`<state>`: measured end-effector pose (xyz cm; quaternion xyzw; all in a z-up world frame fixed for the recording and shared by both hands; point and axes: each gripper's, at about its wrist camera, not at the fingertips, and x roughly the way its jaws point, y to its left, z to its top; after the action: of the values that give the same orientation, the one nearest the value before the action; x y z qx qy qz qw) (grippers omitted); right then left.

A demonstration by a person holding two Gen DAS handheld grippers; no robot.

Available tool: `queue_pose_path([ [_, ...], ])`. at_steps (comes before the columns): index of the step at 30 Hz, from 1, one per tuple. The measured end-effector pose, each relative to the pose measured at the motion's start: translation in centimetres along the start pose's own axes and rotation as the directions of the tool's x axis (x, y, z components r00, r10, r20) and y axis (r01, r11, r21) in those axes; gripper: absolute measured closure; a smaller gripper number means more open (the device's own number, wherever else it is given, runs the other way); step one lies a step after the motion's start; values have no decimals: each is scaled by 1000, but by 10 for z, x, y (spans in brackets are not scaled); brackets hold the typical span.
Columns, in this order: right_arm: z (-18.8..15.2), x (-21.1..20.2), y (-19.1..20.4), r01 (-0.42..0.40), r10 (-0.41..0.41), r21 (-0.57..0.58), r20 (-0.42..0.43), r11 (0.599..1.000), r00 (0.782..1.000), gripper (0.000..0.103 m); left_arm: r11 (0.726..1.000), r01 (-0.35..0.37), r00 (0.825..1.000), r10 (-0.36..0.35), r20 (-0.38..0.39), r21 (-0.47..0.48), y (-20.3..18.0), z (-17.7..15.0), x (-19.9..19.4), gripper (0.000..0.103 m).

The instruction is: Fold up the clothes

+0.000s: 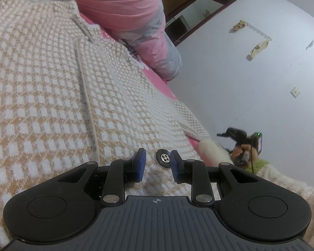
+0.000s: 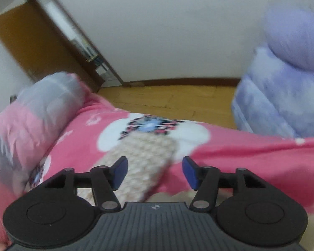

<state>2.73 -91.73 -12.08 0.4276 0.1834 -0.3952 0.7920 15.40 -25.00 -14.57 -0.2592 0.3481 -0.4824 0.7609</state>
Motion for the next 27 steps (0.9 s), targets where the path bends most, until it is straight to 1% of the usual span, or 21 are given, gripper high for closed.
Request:
queue_pose_path([
  [1, 3, 6, -6, -7, 7, 15, -10, 1000, 1000, 39, 1000, 3, 1000, -3, 1, -2, 1, 0, -1, 77],
  [3, 8, 18, -13, -23, 25, 40, -48, 999, 999, 31, 1000, 6, 1000, -6, 2, -4, 3, -1, -2, 77],
  [4, 11, 26, -15, -26, 30, 49, -69, 998, 997, 25, 1000, 6, 1000, -6, 2, -5, 4, -1, -2, 77],
  [7, 19, 47, -11, -21, 27, 50, -126, 999, 992, 22, 1000, 7, 1000, -7, 4, -4, 4, -2, -3, 77],
  [9, 21, 54, -4, -48, 51, 22, -143, 999, 988, 23, 1000, 6, 1000, -6, 5, -3, 4, -3, -3, 77],
  [10, 20, 56, 1, -55, 53, -10, -146, 998, 988, 33, 1000, 5, 1000, -5, 5, -2, 4, -3, -3, 77],
  [11, 18, 55, 8, -55, 47, -53, -147, 997, 988, 50, 1000, 5, 1000, -5, 5, -1, 4, -3, -3, 77],
  [12, 16, 54, 16, -45, 31, -98, -144, 994, 989, 58, 1000, 4, 1000, -4, 6, 0, 4, -3, -3, 77],
  [13, 13, 53, 23, -29, 9, -144, -138, 989, 990, 79, 1000, 4, 1000, -4, 6, 0, 4, -3, -3, 77],
  [14, 12, 50, 28, -26, 4, -170, -131, 985, 991, 84, 1000, 3, 1000, -3, 6, 1, 4, -4, -3, 77],
  [15, 11, 42, 33, -29, 10, -183, -102, 983, 995, 84, 1000, 3, 1000, -3, 7, 2, 4, -4, -3, 77],
  [17, 13, 22, 45, -58, 51, -201, -39, 978, 998, 86, 1000, -1, 1000, 1, 7, 5, 3, -4, -3, 78],
  [19, 15, -6, 65, -102, 106, -235, 1, 967, 994, 86, 1000, -10, 1000, 10, 5, 12, 2, -5, -2, 78],
  [21, 16, -37, 91, -150, 162, -282, 22, 948, 986, 86, 1000, -20, 1000, 20, 4, 18, 0, -5, -1, 79],
  [24, 11, -85, 141, -232, 259, -368, 25, 901, 966, 87, 999, -30, 1000, 30, 1, 24, -2, -5, 0, 80],
  [27, -4, -133, 196, -322, 360, -444, 2, 836, 933, 87, 999, -40, 999, 40, -2, 26, -3, -5, 1, 80],
])
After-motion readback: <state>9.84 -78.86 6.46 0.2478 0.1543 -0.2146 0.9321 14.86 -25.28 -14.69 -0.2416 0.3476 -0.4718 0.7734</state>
